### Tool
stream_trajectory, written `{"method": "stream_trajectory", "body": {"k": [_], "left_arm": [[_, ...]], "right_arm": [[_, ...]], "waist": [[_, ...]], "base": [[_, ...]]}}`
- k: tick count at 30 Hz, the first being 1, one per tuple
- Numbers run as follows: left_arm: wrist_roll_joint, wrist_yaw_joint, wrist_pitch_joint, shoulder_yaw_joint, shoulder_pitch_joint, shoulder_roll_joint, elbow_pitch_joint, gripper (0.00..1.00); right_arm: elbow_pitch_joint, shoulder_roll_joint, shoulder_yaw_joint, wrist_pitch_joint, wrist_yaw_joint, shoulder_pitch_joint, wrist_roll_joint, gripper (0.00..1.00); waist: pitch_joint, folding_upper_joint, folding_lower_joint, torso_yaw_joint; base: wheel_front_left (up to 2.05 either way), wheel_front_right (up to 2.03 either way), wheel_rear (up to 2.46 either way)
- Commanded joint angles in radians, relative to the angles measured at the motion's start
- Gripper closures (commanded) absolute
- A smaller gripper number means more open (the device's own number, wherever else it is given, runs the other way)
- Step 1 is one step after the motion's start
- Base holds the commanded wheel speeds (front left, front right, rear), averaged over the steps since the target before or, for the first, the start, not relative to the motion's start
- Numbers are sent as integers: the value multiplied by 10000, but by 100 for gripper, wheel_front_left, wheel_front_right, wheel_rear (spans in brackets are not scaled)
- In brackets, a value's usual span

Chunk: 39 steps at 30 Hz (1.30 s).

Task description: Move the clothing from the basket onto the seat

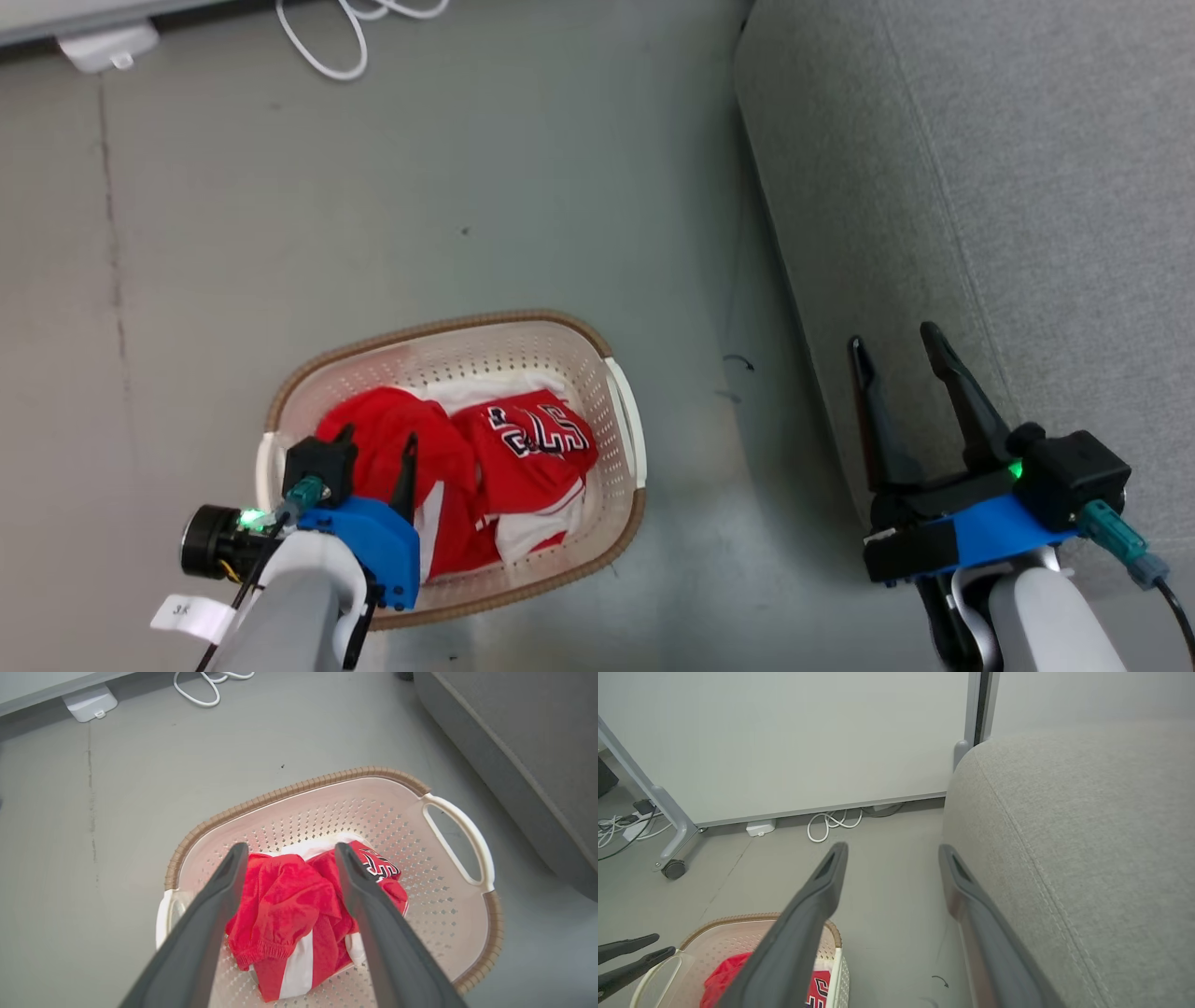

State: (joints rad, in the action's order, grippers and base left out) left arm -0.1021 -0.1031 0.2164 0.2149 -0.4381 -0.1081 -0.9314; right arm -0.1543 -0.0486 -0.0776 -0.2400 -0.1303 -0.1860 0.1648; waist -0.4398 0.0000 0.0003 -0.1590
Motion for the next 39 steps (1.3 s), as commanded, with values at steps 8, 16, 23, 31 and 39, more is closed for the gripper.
{"method": "stream_trajectory", "body": {"k": [8,16,23,31,39], "left_arm": [[417,-6,-379,464,-1368,-481,-1347,0],[783,408,-778,831,-2212,-840,-2140,0],[818,1017,-1156,881,-2687,-950,-2745,0],[675,1130,-1605,938,-2919,-979,-3119,100],[489,938,-1431,1012,-3034,-851,-3254,100]], "right_arm": [[-105,-30,-611,-229,-6,-776,509,0],[37,-29,-848,-261,-6,-995,917,0],[184,-29,-1002,-263,-6,-1035,1106,0],[203,-29,-1064,-265,-6,-1059,1155,0],[109,-29,-1089,-265,-6,-1102,1124,0]], "waist": [[-2273,0,-3,-990],[-3059,0,-3,-1387],[-3380,0,-3,-1508],[-3486,0,-3,-1517],[-3297,0,-3,-1438]], "base": [[0,0,0],[0,0,0],[0,0,0],[0,0,0],[0,0,0]]}}
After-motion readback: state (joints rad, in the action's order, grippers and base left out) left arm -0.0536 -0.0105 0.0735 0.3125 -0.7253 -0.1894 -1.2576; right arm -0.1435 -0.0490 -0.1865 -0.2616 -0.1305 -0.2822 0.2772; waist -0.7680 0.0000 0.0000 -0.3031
